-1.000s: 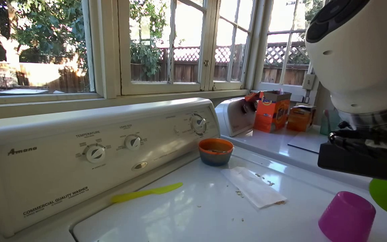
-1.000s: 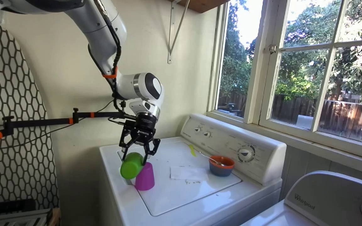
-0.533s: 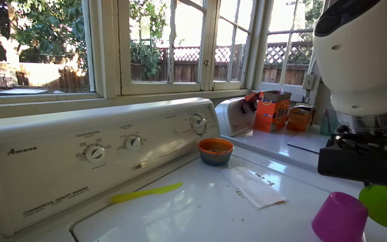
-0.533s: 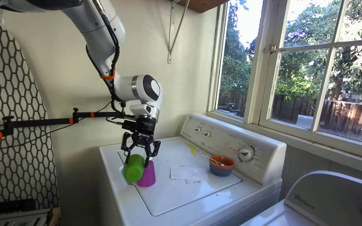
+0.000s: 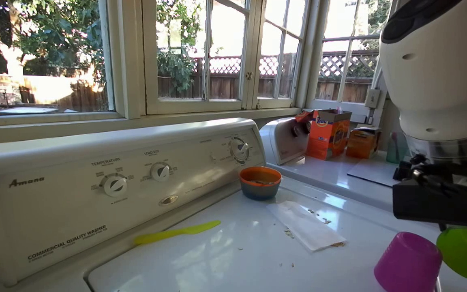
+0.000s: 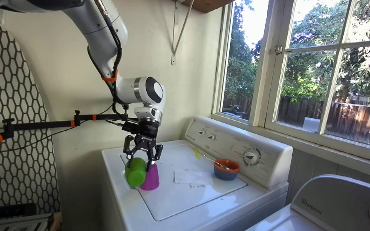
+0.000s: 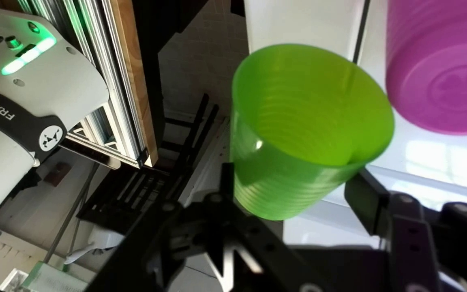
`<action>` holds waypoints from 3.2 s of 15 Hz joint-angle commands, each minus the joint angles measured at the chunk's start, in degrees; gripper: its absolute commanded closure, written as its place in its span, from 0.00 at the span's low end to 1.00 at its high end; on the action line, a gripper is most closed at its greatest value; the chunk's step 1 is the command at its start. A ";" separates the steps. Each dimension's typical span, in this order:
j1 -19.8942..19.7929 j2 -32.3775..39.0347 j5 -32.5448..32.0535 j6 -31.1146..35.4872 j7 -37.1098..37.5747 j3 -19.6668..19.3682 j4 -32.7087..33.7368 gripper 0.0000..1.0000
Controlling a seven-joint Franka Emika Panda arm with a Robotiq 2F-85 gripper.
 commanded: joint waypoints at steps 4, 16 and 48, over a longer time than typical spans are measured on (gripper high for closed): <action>-0.85 -2.80 4.25 0.34 -5.72 1.01 -2.60 0.55; 0.03 -0.21 3.03 7.02 -9.72 1.22 -0.43 0.55; 0.19 -6.54 -6.82 10.19 -3.31 2.19 -3.53 0.00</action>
